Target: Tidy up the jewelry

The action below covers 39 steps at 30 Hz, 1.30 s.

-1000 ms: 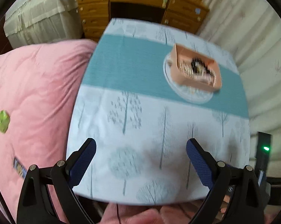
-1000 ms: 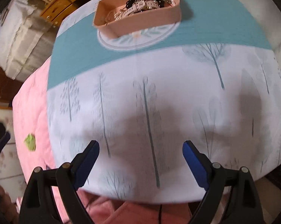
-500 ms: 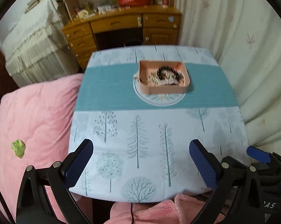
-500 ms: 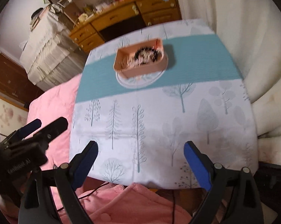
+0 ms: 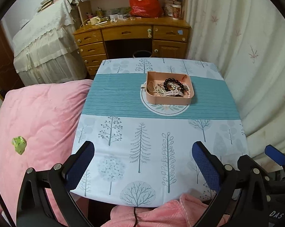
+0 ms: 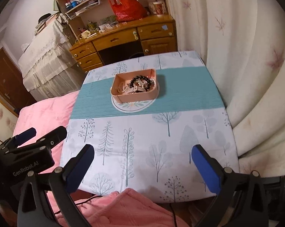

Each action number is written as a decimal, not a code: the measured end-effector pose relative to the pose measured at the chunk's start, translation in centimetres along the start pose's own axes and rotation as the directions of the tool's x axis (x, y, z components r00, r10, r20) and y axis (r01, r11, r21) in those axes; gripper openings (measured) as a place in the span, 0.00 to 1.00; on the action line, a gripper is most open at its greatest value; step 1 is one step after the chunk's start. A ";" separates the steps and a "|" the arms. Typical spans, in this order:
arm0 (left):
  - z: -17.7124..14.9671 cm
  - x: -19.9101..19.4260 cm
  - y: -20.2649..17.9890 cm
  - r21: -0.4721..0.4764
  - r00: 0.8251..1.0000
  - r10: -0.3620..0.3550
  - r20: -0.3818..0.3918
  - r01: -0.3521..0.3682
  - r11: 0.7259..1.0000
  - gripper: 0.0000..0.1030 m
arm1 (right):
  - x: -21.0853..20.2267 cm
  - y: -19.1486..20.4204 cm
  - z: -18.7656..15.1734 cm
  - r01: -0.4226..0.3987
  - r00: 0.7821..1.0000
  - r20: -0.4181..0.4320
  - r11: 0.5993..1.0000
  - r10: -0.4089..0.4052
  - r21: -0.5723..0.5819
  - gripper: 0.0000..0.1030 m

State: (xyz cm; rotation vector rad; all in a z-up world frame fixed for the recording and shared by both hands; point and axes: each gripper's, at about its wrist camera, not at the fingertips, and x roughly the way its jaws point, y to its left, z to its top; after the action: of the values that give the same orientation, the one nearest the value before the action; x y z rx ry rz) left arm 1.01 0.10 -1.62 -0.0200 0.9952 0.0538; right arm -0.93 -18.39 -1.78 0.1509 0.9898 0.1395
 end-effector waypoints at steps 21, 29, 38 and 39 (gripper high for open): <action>-1.0 0.0 1.5 -0.010 1.000 0.028 -0.001 -0.028 1.000 0.99 | -0.3 2.3 -0.3 -0.004 0.999 0.033 0.998 0.006 -0.063 1.00; -1.0 0.1 1.6 -0.007 1.000 0.021 -0.003 -0.021 1.000 0.99 | -0.4 2.4 -0.3 0.006 0.999 0.036 0.998 -0.004 -0.060 1.00; -1.3 0.3 2.3 -0.019 0.999 0.029 -0.015 -0.029 0.999 0.99 | 0.0 2.8 -0.6 0.006 1.000 0.021 0.997 -0.004 -0.072 1.00; -1.3 0.3 2.4 -0.020 0.999 0.029 -0.015 -0.029 0.999 0.99 | -0.1 2.9 -0.6 0.006 1.000 0.021 0.997 -0.004 -0.074 1.00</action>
State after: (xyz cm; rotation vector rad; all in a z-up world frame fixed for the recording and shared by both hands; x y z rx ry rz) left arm -0.04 2.41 -2.59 -0.0244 1.0093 0.0902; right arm -1.58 -15.50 -1.47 0.0821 0.9626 0.1693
